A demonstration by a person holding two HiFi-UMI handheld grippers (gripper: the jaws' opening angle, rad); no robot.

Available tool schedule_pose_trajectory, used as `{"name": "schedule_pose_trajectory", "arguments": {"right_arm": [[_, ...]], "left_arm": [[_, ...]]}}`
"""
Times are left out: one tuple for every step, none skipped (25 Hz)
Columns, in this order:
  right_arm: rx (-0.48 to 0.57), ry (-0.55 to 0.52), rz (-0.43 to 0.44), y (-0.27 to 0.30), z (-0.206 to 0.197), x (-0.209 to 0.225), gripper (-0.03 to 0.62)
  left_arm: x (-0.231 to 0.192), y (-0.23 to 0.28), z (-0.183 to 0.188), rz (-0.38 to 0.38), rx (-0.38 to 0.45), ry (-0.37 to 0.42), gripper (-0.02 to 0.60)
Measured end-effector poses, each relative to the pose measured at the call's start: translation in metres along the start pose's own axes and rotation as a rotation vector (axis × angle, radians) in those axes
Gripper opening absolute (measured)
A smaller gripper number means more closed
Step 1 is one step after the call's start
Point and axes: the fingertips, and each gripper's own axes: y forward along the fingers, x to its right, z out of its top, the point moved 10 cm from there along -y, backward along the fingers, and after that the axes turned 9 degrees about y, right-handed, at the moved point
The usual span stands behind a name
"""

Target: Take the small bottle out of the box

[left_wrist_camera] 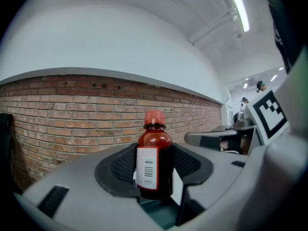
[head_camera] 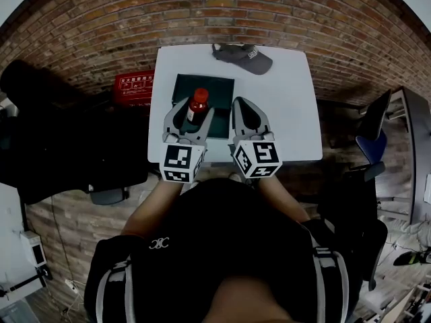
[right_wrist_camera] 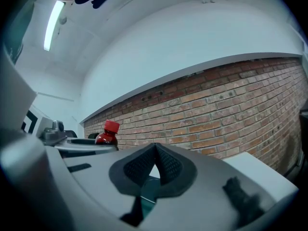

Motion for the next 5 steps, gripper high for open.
{"name": "schedule_pose_trajectory", "arguments": {"right_arm": [[-0.001, -0.001, 0.001, -0.0013, -0.0004, -0.0004, 0.029], [-0.002, -0.002, 0.003, -0.0025, -0.0009, -0.0008, 0.029], [-0.004, -0.003, 0.004, -0.0035, -0.0014, -0.0012, 0.029], [-0.007, -0.004, 0.005, -0.0044, -0.002, -0.0016, 0.029], [-0.009, -0.005, 0.006, -0.0052, -0.0025, -0.0019, 0.029]], "left_arm": [[0.0019, -0.0004, -0.0013, -0.004, -0.004, -0.003, 0.229], [0.0036, -0.0008, -0.0027, -0.007, -0.007, -0.007, 0.229], [0.005, -0.0012, -0.0041, -0.01, -0.01, -0.011, 0.229], [0.0064, -0.0016, -0.0054, -0.012, -0.013, -0.015, 0.229], [0.0076, -0.002, -0.0066, -0.014, -0.016, -0.018, 0.229]]}}
